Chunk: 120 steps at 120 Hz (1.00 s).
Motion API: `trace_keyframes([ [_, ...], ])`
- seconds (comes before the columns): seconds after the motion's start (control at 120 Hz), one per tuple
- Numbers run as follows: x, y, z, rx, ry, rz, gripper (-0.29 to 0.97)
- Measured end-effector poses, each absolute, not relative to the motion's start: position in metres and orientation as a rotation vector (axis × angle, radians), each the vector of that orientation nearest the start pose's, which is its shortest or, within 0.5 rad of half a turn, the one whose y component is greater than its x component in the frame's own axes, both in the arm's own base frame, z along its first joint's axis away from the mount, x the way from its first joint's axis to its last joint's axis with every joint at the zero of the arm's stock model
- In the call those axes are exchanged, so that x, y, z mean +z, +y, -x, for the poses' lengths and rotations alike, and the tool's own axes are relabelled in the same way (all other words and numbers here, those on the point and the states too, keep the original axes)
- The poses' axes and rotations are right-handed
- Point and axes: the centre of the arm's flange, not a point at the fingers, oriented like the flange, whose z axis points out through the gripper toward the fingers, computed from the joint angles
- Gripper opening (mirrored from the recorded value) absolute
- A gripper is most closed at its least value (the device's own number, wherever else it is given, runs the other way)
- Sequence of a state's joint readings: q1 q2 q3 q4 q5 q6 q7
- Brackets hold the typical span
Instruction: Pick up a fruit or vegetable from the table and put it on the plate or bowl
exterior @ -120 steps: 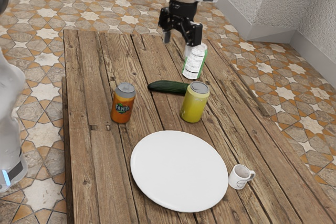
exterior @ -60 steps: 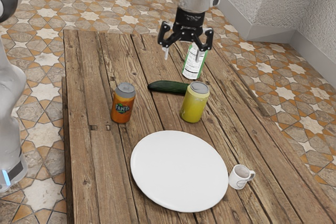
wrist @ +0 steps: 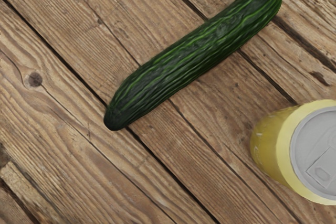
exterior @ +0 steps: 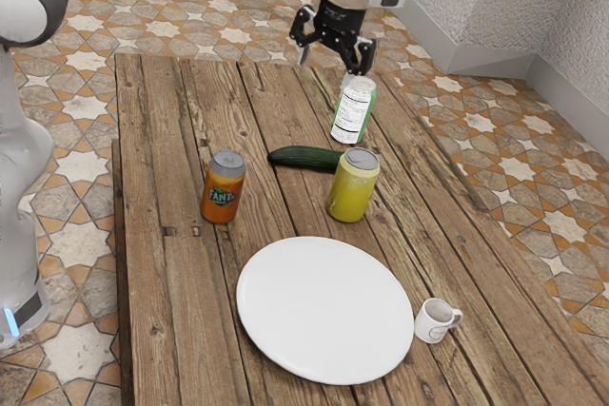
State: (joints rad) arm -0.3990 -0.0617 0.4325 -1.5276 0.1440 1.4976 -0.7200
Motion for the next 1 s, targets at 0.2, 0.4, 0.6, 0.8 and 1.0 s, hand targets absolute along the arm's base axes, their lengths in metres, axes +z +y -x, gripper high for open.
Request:
trace_keyframes([
  [0.2,0.631,0.060,-0.515,-0.045,-0.695,3.021,0.68],
  [0.4,0.623,0.126,-0.506,-0.111,-0.526,3.067,0.68],
  [0.6,0.583,0.126,-0.526,-0.099,-0.252,3.075,0.68],
  [0.8,0.550,0.130,-0.530,-0.158,-0.079,3.100,0.68],
  [1.0,0.536,0.148,-0.533,-0.193,-0.010,3.104,0.68],
])
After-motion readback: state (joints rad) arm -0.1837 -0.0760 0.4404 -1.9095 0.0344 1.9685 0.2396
